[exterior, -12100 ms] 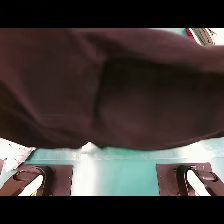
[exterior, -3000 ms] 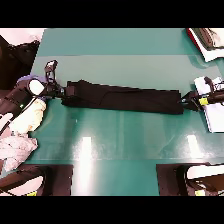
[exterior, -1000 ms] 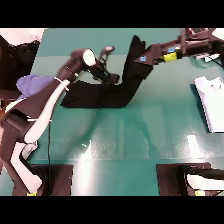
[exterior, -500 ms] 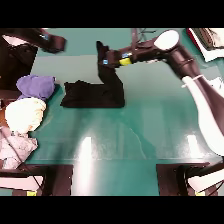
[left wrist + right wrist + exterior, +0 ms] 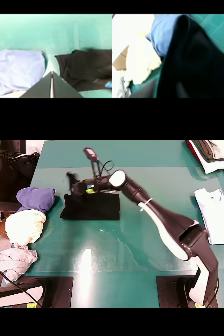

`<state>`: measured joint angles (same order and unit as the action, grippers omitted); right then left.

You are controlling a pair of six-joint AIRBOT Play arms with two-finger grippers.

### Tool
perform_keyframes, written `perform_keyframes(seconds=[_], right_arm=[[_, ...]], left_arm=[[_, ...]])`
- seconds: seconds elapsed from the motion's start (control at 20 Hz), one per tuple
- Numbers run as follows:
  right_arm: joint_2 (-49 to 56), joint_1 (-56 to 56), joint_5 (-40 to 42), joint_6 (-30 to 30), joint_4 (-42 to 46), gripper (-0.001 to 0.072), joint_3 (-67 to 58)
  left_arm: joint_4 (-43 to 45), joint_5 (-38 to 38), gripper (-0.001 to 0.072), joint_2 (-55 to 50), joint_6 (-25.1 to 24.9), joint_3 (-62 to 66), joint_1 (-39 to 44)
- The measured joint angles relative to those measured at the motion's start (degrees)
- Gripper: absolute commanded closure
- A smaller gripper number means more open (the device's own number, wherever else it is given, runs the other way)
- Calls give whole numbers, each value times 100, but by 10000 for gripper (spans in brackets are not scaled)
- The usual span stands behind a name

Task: Fold the shirts.

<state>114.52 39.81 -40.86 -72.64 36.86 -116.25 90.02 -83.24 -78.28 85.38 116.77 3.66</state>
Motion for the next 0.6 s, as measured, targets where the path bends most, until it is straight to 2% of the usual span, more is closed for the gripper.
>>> perform_keyframes(seconds=[0.15,0.3,0.6], right_arm=[[129,225,435,85,-50,183,-4],[7,101,284,181,146,184,-9],[-518,-1102,-1808,162,1001,209,315]], left_arm=[[35,-81,685,20,-20,-11,-22],[35,-177,685,26,-24,-11,-31],[-13,-341,685,26,-33,-11,-31]])
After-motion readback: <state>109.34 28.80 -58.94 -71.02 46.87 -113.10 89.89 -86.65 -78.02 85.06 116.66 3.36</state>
